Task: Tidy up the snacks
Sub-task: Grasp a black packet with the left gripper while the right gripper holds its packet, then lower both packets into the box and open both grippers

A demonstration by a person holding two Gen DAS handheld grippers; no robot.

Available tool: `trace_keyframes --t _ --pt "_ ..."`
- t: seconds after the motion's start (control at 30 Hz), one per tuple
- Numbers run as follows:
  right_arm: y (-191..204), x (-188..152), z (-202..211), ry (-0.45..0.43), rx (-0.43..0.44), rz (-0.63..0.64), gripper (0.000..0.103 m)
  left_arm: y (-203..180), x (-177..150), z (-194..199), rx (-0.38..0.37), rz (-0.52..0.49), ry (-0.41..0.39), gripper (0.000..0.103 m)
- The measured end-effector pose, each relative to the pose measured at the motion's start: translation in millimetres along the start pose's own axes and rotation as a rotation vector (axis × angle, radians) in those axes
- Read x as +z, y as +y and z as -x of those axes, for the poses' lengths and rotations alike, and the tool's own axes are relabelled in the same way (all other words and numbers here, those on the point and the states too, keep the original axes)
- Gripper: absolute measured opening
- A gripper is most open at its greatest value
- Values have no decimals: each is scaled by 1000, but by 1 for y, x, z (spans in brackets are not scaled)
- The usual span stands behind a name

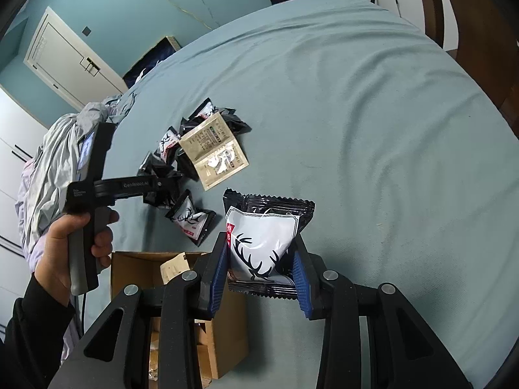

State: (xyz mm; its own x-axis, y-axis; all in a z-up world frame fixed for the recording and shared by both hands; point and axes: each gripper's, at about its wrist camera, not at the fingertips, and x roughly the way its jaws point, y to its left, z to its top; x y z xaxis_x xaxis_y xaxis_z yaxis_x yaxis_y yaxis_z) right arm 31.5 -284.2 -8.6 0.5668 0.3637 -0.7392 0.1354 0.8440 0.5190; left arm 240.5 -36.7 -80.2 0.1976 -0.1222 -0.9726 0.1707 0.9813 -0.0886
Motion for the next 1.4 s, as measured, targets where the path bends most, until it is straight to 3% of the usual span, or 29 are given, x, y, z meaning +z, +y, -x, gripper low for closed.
trace_keyframes --t 0.03,0.13,0.27,0.5,0.77,1.0,1.2,1.23,1.3,1.33,1.37,1.4 --pt "0 0 0 -2 -1 0 35 2 0 1 -25 19 3 43" --pt "0 0 0 -12 -7 2 35 6 -5 8 -34 59 -5 38" --pt "0 -1 1 -20 -10 -3 35 5 -22 32 10 43 -71 37" --pt "5 -2 6 -40 -13 21 35 10 -61 104 22 6 -208 37" --pt "8 -6 14 -67 -24 52 35 -16 -131 160 -64 -88 -294 37" --pt "11 -11 19 -56 -6 77 35 -47 -184 145 -109 -226 -298 37" --pt "22 -16 23 -57 15 137 35 -41 -194 115 -137 -186 -248 38" --pt "24 -18 23 -59 18 151 35 -41 -193 113 -140 -181 -247 41" --pt "29 -21 23 -59 17 179 35 -39 -193 115 -132 -171 -265 63" --pt "31 -22 22 -58 15 190 35 -37 -193 119 -114 -161 -296 84" --pt "33 -23 22 -56 15 200 35 -35 -193 123 -99 -152 -322 93" --pt "35 -24 21 -54 17 205 35 -33 -193 127 -87 -142 -348 93"
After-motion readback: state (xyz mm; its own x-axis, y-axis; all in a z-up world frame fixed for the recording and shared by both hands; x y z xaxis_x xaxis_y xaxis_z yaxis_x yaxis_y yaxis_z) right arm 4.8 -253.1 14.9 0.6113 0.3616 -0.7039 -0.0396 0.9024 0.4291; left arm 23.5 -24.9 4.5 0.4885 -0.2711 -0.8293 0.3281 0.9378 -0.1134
